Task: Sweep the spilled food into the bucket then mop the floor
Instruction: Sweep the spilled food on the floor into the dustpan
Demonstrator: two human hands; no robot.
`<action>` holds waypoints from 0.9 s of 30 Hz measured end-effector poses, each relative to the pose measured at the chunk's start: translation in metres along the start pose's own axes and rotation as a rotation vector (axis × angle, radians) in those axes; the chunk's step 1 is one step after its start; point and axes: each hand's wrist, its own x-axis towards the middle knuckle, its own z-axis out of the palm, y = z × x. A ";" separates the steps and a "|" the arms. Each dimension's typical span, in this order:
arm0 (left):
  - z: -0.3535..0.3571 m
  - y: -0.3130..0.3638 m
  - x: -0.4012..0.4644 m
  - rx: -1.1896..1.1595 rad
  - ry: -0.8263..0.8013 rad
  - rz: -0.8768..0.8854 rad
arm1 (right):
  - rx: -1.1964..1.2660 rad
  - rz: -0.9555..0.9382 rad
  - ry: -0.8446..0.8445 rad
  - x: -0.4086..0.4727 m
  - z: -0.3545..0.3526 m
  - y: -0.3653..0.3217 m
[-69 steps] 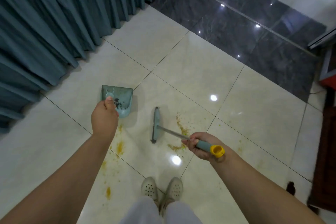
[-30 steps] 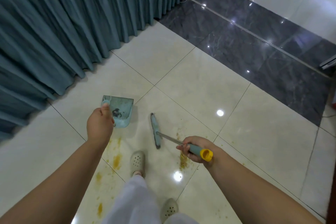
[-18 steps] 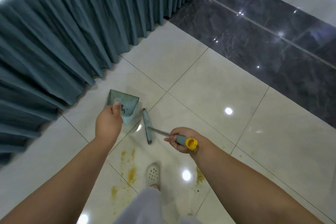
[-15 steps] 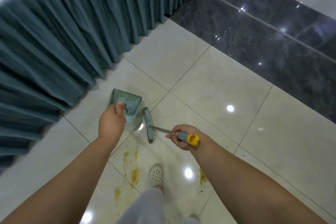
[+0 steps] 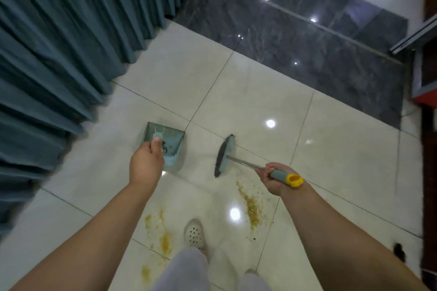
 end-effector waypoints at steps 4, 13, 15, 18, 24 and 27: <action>0.014 0.017 -0.002 0.007 -0.037 0.079 | 0.119 -0.035 0.039 -0.007 -0.040 -0.018; 0.034 0.048 -0.002 -0.018 -0.120 0.142 | 0.181 -0.100 0.052 -0.052 -0.053 -0.009; 0.036 0.055 -0.001 -0.030 -0.125 0.150 | 0.134 -0.083 0.050 -0.051 -0.054 -0.011; 0.038 0.066 0.003 -0.023 -0.119 0.159 | 0.099 -0.053 -0.015 -0.058 -0.046 -0.015; 0.041 0.088 0.021 0.053 -0.092 0.186 | -0.010 0.030 -0.145 -0.044 0.014 -0.026; 0.044 0.104 0.040 0.119 -0.049 0.198 | -0.070 0.076 -0.175 -0.029 0.058 -0.032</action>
